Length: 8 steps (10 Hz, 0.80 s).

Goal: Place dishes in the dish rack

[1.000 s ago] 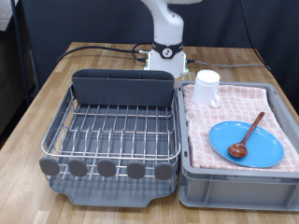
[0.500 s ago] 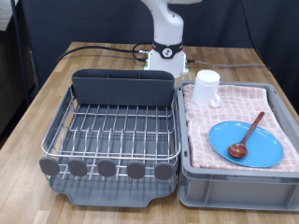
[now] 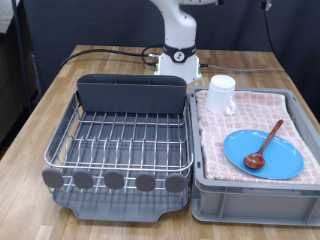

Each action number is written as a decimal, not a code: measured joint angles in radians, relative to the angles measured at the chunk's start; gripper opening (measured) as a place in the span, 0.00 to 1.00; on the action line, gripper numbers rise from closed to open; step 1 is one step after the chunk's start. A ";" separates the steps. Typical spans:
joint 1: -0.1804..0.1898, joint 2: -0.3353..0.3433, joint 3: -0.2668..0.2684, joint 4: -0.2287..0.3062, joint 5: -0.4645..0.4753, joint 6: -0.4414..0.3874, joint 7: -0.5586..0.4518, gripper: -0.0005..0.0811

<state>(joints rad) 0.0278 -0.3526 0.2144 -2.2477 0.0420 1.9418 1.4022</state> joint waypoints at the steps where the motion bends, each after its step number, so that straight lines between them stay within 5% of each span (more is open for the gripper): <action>1: 0.000 -0.002 -0.001 -0.002 0.001 0.003 -0.003 0.99; 8: 0.002 0.104 0.095 0.057 -0.072 0.092 0.110 0.99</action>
<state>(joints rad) 0.0294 -0.2482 0.3096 -2.1908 -0.0296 2.0340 1.5124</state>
